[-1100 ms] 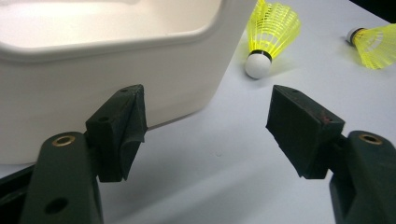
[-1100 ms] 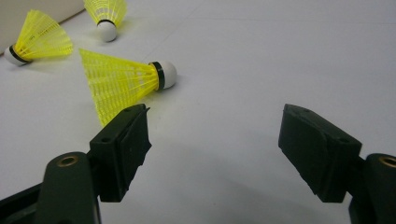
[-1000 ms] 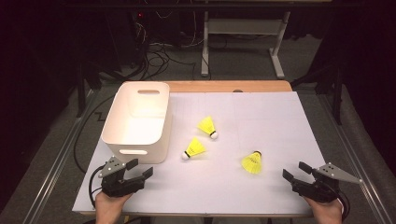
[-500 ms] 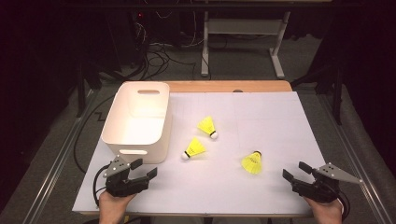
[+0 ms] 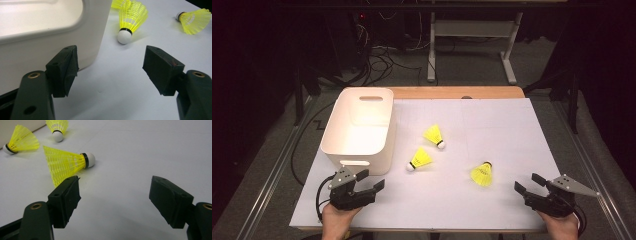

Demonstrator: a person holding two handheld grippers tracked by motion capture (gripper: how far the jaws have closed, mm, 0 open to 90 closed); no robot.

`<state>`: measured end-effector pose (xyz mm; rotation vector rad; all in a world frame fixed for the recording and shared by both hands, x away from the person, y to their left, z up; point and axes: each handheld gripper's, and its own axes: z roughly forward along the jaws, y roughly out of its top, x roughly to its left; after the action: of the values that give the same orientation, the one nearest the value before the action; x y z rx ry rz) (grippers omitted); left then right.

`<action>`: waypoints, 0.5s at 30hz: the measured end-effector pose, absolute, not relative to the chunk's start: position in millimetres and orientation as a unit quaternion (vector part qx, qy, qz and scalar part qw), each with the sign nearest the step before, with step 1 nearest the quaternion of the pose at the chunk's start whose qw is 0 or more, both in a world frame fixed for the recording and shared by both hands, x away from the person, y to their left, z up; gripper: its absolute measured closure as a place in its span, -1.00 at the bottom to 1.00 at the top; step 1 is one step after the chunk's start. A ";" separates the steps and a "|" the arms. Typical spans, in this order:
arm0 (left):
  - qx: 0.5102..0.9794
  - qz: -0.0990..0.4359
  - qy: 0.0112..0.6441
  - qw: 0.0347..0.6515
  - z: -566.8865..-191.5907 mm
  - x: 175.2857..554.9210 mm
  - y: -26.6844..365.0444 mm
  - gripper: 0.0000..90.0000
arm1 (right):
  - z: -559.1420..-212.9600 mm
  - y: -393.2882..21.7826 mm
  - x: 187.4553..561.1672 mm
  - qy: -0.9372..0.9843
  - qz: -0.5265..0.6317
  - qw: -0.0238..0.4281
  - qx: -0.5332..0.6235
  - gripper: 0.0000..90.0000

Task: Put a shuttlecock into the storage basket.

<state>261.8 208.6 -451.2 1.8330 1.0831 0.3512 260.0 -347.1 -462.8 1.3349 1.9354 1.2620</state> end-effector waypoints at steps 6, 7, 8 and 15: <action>0.751 0.141 0.439 0.473 -451.0 262.3 204.4 -0.35 | -462.8 -346.9 259.9 0.706 0.460 0.235 0.485 -0.44; 0.751 0.141 0.438 0.473 -451.1 262.5 203.7 -0.35 | -462.7 -346.8 259.9 0.706 0.460 0.235 0.485 -0.44; 0.751 0.140 0.437 0.474 -451.1 262.7 203.0 -0.35 | -462.7 -346.8 259.9 0.706 0.460 0.235 0.485 -0.44; 0.753 0.140 0.435 0.474 -451.0 264.0 197.5 -0.35 | -462.7 -346.8 259.9 0.706 0.461 0.234 0.485 -0.44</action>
<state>264.0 197.5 -451.0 1.8409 1.0631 0.3430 259.9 -346.8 -462.7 1.3313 1.9367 1.2643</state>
